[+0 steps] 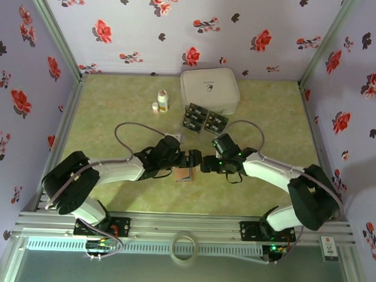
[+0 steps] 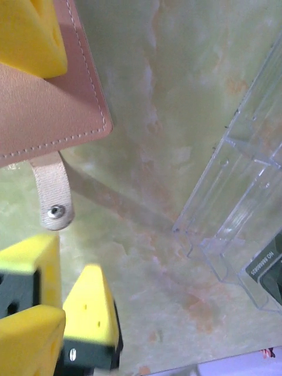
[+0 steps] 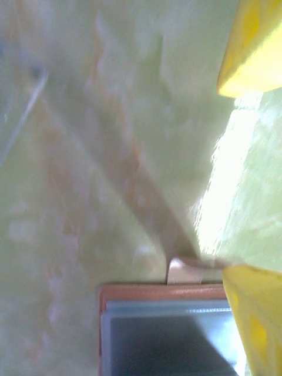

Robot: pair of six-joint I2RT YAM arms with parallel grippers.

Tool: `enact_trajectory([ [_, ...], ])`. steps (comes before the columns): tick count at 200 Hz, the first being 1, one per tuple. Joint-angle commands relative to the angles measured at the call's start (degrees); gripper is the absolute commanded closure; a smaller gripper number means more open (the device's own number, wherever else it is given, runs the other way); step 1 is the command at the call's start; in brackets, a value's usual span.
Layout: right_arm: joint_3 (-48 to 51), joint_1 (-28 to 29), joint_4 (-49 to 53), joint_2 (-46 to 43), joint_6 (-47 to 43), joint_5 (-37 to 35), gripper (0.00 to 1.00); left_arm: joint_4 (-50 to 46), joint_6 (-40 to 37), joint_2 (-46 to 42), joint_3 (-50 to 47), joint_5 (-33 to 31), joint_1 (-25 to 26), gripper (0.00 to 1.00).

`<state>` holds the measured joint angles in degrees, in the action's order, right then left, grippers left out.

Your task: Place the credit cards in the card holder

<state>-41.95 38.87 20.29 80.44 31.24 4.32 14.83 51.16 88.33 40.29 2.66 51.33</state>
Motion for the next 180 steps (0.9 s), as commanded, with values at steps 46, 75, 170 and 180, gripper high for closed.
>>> enact_trajectory([
  [46,0.2,-0.8,14.4,-17.7,-1.1,-23.0,0.01,1.5,-0.4,4.5,-1.4,-2.7,0.8,0.0],
  [75,1.4,-0.8,13.4,-26.4,-1.5,-27.2,0.01,-0.3,-1.8,5.3,-1.3,-3.8,1.0,0.0],
  [170,8.9,-0.7,5.1,-40.2,1.9,-6.8,0.06,-16.4,-8.3,4.1,9.1,-5.2,0.5,0.0],
  [180,10.1,-0.6,2.7,-39.3,3.9,-3.7,0.11,-19.5,-9.4,3.7,11.3,-5.5,-0.1,0.0],
])
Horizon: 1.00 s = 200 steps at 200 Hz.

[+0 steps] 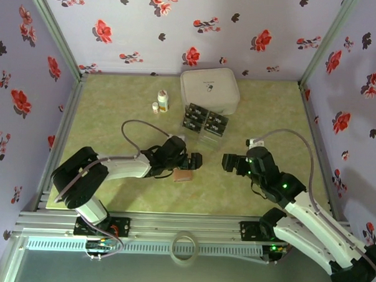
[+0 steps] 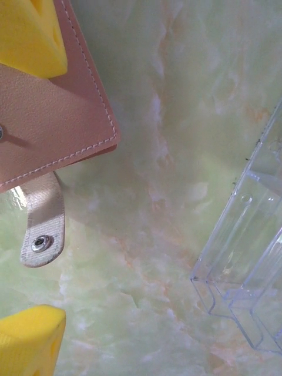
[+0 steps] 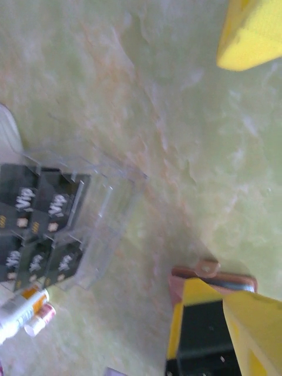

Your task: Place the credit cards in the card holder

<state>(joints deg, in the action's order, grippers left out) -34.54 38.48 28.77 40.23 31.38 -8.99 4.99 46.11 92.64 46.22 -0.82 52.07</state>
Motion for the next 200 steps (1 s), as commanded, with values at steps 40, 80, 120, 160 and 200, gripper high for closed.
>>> enact_trajectory([
  [40,3.9,5.5,-15.1,9.7,8.1,14.3,0.35,-17.6,-7.9,-3.2,10.5,-3.7,-4.7,0.0],
  [80,-4.1,14.4,-17.6,23.1,6.8,14.3,0.68,-21.6,-8.5,-9.4,6.5,-6.1,-10.9,0.0],
  [120,-15.4,21.2,-16.2,36.1,3.1,13.4,0.84,-22.5,-8.6,-17.4,-1.4,-6.1,-16.9,0.0],
  [160,-21.2,22.1,-16.0,46.3,0.9,14.8,0.98,-24.0,-9.0,-21.8,-5.9,-6.0,-20.5,0.0],
  [200,-18.8,21.1,-16.7,47.7,0.6,12.3,1.0,-25.2,-10.8,-22.6,-5.8,-6.0,-21.0,0.0],
])
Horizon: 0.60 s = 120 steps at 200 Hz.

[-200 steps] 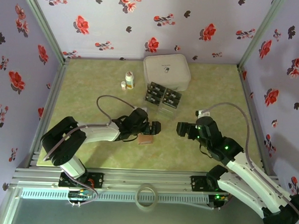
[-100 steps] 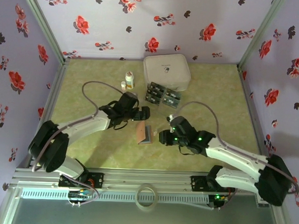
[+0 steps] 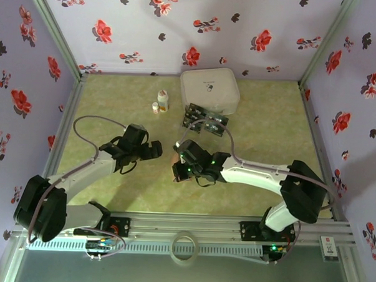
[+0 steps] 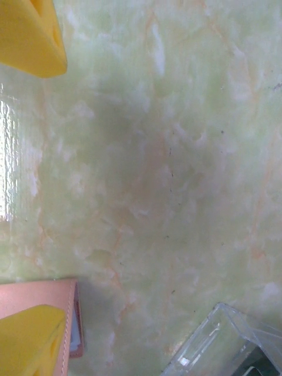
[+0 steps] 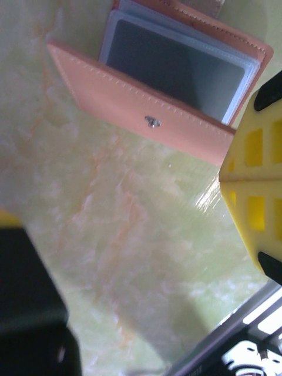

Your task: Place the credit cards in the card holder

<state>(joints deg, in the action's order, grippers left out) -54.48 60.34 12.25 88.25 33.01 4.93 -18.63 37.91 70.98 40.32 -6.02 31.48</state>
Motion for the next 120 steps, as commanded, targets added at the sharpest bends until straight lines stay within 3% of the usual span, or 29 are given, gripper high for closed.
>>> enact_trajectory([
  [1,1.3,-0.8,-0.3,-0.3,-1.0,-1.6,1.0,-1.6,-2.6,-0.9,0.2,-0.8,-0.4,0.0],
  [65,5.0,-3.1,-5.6,3.1,-0.3,0.2,1.0,-1.8,-5.5,1.5,2.0,0.9,-0.2,0.0],
  [120,8.1,-4.9,-12.8,6.2,-0.3,3.6,1.0,-1.5,-6.9,5.9,4.8,0.8,3.3,0.0],
])
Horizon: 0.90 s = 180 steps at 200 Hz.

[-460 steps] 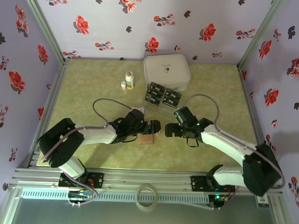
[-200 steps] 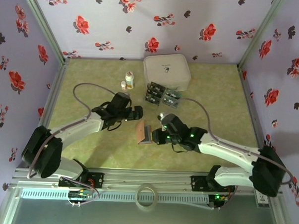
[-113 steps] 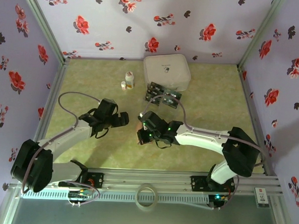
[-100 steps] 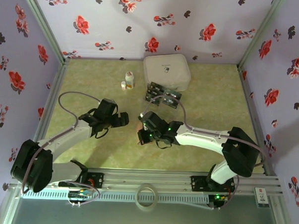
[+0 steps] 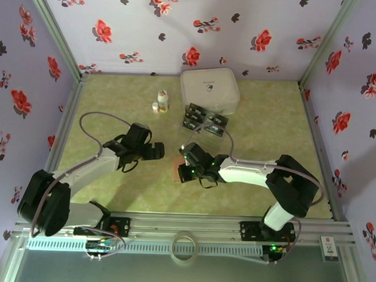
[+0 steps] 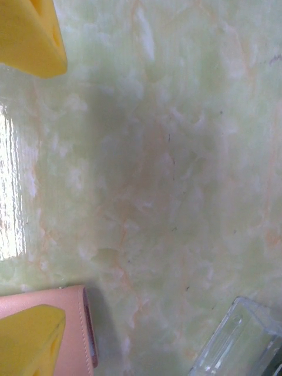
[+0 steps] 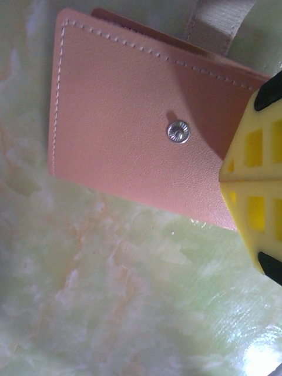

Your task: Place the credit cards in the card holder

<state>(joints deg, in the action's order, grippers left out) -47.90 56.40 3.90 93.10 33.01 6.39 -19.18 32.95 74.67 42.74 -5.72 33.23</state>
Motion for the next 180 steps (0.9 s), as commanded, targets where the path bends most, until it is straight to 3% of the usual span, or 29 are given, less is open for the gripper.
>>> enact_trajectory([
  [1,1.6,-1.0,-4.6,1.4,-0.3,2.1,1.0,-0.9,-1.9,2.3,2.4,0.5,1.6,0.0],
  [180,6.5,-2.3,-12.5,2.3,1.0,5.5,1.0,6.0,0.6,16.1,3.9,-0.8,8.3,0.0],
])
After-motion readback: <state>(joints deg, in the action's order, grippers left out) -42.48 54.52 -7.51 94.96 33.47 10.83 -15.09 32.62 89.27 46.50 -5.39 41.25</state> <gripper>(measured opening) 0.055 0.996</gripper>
